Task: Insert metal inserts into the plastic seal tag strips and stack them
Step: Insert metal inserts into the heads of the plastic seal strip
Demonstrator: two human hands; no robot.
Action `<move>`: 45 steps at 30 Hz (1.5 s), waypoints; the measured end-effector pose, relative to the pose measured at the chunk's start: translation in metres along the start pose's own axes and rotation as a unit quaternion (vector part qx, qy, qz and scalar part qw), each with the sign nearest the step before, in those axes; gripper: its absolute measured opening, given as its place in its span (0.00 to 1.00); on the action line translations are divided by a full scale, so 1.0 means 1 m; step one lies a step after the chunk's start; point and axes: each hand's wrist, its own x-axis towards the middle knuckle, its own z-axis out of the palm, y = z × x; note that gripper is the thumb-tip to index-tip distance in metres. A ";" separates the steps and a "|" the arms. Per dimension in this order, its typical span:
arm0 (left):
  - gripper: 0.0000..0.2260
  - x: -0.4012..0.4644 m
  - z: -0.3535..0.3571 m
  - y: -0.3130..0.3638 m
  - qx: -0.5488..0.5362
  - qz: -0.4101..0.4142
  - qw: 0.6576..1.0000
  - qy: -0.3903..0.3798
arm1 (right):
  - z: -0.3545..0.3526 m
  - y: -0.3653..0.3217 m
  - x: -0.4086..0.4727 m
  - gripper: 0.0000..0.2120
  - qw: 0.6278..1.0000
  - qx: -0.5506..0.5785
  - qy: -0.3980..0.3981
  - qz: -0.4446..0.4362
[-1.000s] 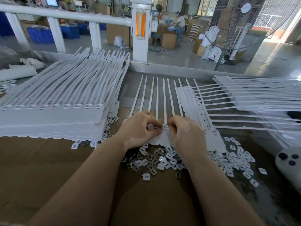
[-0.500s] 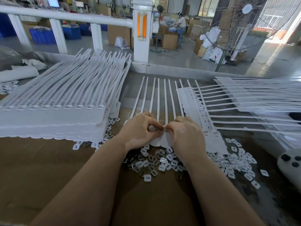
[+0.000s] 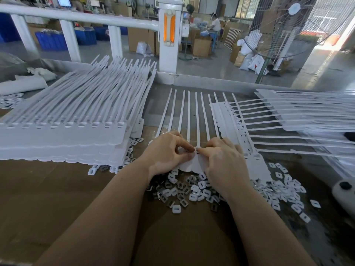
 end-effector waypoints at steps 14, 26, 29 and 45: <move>0.08 -0.001 0.000 0.001 -0.008 -0.008 1.000 -0.004 | 0.000 0.000 -0.002 0.15 0.999 0.045 0.004 0.028; 0.06 -0.003 -0.005 0.002 -0.004 0.002 1.000 -0.009 | -0.018 -0.004 -0.003 0.08 0.965 0.242 -0.074 -0.063; 0.07 -0.003 -0.005 0.001 0.005 0.001 1.000 -0.007 | -0.022 0.001 -0.003 0.04 0.960 0.241 -0.128 -0.063; 0.07 -0.003 -0.005 0.003 0.006 -0.003 1.000 -0.002 | -0.020 0.011 0.001 0.08 0.933 0.354 -0.068 0.005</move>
